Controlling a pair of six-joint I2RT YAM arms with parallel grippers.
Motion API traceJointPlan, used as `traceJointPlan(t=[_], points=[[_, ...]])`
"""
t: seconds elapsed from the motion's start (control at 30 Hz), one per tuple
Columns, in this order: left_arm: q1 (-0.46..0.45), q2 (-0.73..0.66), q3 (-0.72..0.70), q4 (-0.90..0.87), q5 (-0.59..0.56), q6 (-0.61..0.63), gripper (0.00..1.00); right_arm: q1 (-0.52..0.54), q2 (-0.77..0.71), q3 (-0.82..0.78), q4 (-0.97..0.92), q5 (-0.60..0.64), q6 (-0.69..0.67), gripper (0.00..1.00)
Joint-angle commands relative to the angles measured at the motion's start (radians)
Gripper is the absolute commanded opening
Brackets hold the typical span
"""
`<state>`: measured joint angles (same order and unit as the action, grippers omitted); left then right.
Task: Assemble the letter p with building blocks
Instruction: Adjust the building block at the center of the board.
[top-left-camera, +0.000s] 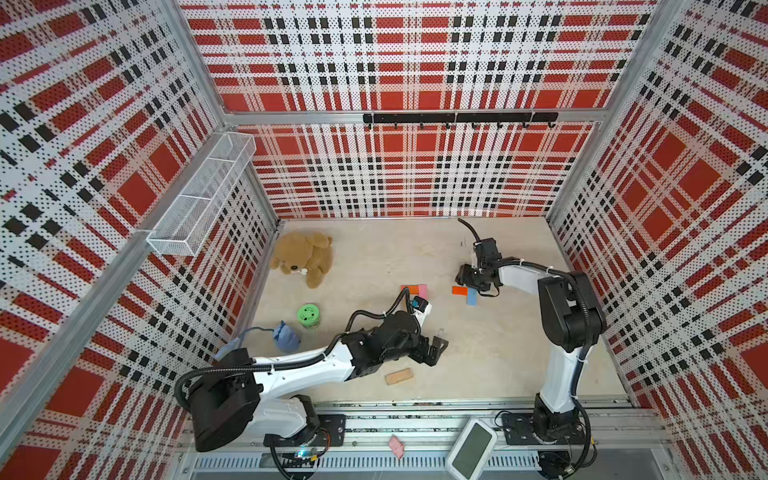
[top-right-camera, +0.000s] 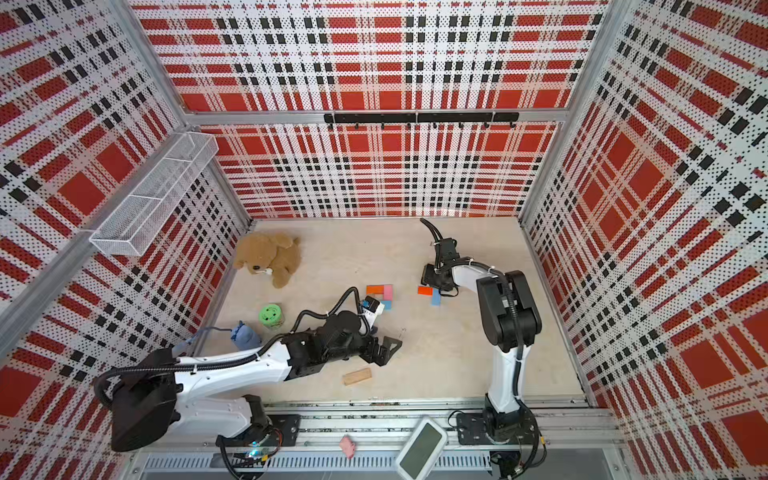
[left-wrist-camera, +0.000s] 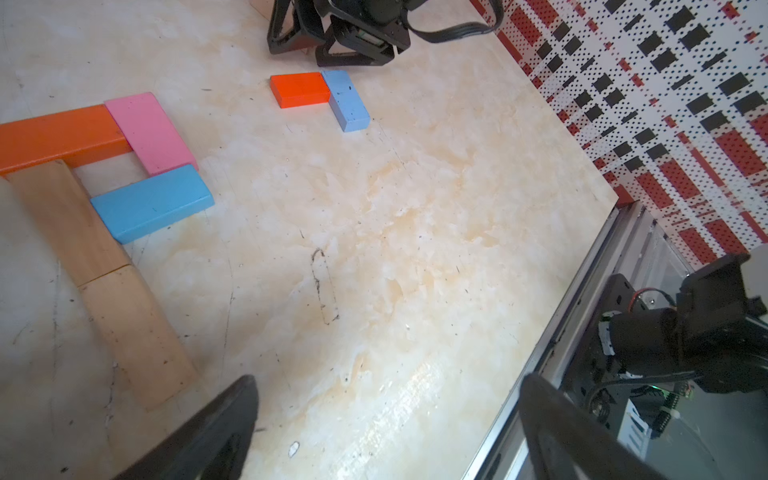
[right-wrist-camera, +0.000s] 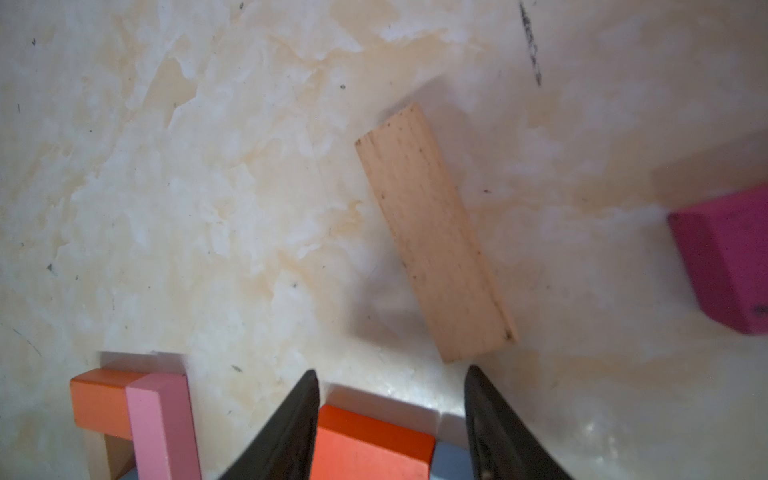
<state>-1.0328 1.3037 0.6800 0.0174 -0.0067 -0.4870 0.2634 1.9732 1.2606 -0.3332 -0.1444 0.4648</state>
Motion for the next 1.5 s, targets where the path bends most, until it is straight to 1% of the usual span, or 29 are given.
traceJointPlan(t=[0.0, 1.47], points=[[0.005, -0.011, 0.026, 0.004, -0.004, 0.011, 0.99, 0.007, 0.021, 0.015, -0.008, 0.006, -0.009, 0.58], [0.005, -0.03, 0.023, 0.0, -0.014, 0.016, 0.99, 0.025, -0.033, -0.05, -0.03, -0.001, 0.019, 0.58]])
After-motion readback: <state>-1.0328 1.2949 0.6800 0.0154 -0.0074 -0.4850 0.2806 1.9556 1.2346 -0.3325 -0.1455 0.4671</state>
